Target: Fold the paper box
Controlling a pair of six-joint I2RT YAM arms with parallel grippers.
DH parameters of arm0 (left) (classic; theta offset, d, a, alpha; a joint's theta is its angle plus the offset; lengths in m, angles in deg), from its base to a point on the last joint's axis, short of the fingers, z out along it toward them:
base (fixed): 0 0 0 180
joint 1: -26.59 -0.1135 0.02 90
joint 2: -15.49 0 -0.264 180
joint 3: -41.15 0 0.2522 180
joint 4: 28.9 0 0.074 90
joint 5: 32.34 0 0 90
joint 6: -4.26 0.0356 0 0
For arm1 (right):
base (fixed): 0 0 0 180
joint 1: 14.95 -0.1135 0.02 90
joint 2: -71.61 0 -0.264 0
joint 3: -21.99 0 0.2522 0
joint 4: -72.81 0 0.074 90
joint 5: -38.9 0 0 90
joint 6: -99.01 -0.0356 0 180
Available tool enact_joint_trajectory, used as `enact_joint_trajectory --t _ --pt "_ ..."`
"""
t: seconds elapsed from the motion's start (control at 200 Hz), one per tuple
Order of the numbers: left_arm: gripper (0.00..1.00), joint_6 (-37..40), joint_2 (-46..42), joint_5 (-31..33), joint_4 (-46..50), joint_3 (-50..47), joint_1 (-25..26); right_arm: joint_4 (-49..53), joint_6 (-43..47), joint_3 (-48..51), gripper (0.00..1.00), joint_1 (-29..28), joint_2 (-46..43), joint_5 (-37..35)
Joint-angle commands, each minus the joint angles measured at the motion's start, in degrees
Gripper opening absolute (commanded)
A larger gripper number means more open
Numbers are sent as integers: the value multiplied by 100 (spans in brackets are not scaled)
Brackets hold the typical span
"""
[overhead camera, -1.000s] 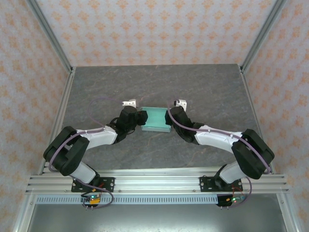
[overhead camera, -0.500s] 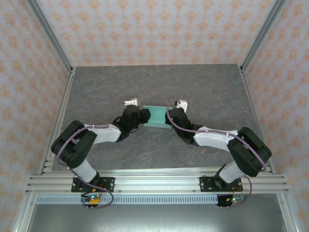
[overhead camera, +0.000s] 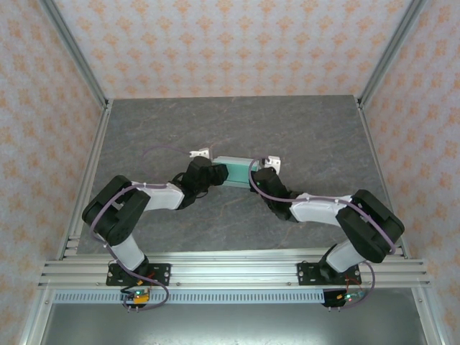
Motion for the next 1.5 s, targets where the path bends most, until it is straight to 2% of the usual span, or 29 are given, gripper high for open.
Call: enact_joint_trajectory --t 0.0,0.14,0.245,0.365,0.455,0.546,0.706,0.791,0.831,0.866,0.981,1.081,1.231,1.306,1.497 --pt "51 225 -6 -75 342 5 31 -158 48 183 27 -13 -195 -125" --pt "61 147 -419 -317 310 -202 25 -133 143 227 31 -4 -263 -147" --pt "68 -121 -930 -367 488 -366 34 -41 113 193 40 0 -400 -92" --pt "73 -248 -1573 -274 1025 -430 34 374 -291 98 53 5 -677 -82" --pt "75 -262 -1967 -302 1396 -461 34 834 -769 41 56 13 -961 -74" --pt "75 -330 -2309 -344 1575 -571 34 951 -862 144 58 13 -1315 151" --pt "77 -352 -3179 168 2371 -509 34 1443 -912 219 61 17 -2193 342" --pt "90 -245 -3449 728 2858 -230 16 2494 -1449 -157 77 20 -2556 5" --pt "97 -260 -3393 972 3162 40 -52 2994 -1725 -412 83 37 -2603 -174" --pt "99 -219 -3240 930 3303 292 -169 3296 -1839 -617 87 91 -2580 -174" --pt "99 132 -2153 -85 3709 1334 -646 3404 -1584 -1219 91 461 -2101 533" --pt "98 545 -1319 -327 3853 1917 -758 3647 -1356 -1815 93 872 -1366 1030" --pt "97 894 -697 -630 3274 1924 -785 4101 -468 -2647 93 1221 -270 1517" --pt "90 1083 -465 -630 3265 1873 -777 4416 -102 -2914 92 1227 226 1582" --pt "87 1224 -463 -479 2462 806 -710 4484 -13 -2599 91 1230 830 1781"
